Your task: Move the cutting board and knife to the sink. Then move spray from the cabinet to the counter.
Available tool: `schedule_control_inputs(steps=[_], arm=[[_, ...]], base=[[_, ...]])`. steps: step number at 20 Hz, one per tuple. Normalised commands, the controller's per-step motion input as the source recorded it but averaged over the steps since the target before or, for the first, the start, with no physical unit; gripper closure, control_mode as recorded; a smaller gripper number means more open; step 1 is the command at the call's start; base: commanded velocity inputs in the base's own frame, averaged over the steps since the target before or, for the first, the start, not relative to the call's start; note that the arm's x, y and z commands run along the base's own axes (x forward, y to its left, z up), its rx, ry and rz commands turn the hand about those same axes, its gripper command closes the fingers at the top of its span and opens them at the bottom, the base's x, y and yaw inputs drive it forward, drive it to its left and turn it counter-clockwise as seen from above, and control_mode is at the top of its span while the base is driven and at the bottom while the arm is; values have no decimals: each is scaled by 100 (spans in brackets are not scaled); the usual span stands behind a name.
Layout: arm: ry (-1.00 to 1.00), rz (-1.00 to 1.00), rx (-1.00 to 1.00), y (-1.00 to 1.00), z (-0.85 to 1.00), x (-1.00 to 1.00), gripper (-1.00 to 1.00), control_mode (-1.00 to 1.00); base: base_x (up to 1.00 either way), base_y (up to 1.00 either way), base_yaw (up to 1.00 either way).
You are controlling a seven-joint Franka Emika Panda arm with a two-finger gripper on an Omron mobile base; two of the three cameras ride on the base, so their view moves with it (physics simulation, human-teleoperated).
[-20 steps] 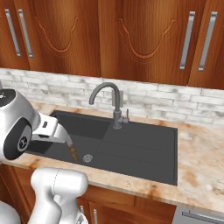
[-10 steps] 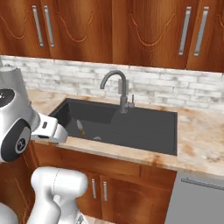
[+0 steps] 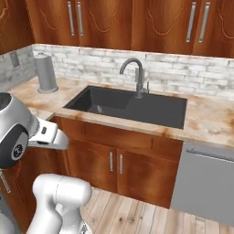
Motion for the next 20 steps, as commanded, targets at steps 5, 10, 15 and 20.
schedule_control_inputs(steps=[5, 10, 15, 20], arm=[[0, 0, 0, 0, 0, 0, -100, 100], [0, 0, 0, 0, 0, 0, -100, 100], [0, 0, 0, 0, 0, 0, -100, 100], [0, 0, 0, 0, 0, 0, -100, 100]], base=[[-68, -67, 34], [-77, -38, 39], [-76, -14, 48], [-73, -5, 52]])
